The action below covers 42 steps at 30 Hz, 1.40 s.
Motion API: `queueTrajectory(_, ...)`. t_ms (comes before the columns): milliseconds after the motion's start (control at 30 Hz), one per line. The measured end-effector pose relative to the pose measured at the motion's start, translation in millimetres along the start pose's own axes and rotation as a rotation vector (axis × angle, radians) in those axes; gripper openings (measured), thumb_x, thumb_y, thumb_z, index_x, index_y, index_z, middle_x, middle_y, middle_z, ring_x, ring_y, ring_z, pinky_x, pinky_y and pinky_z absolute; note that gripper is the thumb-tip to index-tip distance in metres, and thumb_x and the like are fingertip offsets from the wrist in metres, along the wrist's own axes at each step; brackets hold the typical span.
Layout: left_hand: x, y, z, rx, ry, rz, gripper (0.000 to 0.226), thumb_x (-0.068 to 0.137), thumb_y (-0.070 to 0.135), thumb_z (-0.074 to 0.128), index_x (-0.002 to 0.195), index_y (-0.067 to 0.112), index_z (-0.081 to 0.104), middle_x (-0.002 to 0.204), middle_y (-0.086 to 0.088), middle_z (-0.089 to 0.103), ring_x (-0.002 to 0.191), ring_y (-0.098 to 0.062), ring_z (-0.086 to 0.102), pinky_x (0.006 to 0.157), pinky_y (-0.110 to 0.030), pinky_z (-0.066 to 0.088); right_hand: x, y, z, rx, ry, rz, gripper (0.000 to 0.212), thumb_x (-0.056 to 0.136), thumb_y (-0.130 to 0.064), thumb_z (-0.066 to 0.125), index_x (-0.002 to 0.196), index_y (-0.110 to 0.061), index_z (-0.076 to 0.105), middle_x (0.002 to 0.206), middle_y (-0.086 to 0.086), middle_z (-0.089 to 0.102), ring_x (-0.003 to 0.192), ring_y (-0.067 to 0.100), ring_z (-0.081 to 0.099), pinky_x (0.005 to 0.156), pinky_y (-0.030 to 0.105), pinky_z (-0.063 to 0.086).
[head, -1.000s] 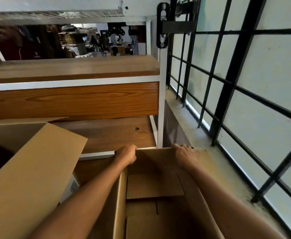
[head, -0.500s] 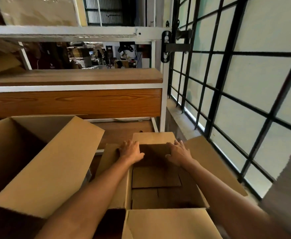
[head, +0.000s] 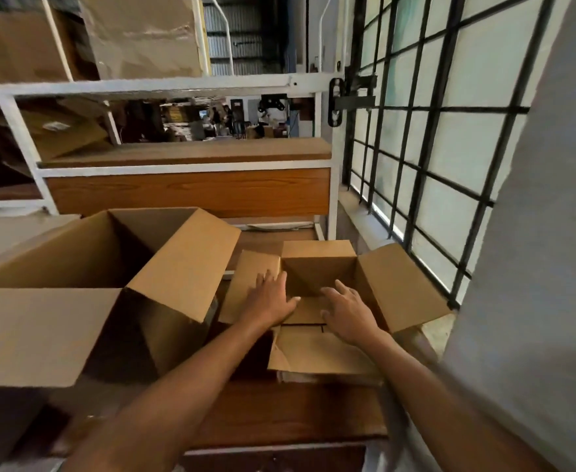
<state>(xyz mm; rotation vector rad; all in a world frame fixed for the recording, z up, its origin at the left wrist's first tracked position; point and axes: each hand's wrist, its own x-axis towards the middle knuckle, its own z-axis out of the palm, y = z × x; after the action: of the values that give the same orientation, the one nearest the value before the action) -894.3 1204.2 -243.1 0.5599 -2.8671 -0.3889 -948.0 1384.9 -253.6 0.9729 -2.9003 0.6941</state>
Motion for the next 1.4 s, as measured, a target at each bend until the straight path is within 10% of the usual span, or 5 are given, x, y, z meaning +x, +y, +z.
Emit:
queueTrajectory(600, -137, -102, -222, 0.034, 0.525, 0.137, 0.059, 0.094, 0.037, 0.054, 0.147, 0.019, 0.035, 0.153, -0.004, 0.039, 0.146, -0.025, 0.023, 0.117, -0.044, 0.024, -46, -236, -78, 0.422, 0.558, -0.218, 0.049, 0.092, -0.021, 0.063, 0.139, -0.017, 0.049, 0.142, 0.004, 0.054, 0.131, 0.022, 0.048, 0.103, 0.037, 0.04)
queueTrajectory(1400, -297, -551, -366, 0.132, 0.644, -0.239, 0.054, 0.094, 0.051, 0.049, 0.14, 0.024, 0.039, 0.144, -0.002, 0.046, 0.134, -0.025, 0.037, 0.106, -0.042, 0.043, -65, -703, 160, 0.524, 0.191, -0.596, 0.029, 0.097, -0.029, 0.058, 0.124, -0.018, 0.062, 0.131, -0.001, 0.06, 0.122, 0.014, 0.051, 0.113, 0.033, 0.035)
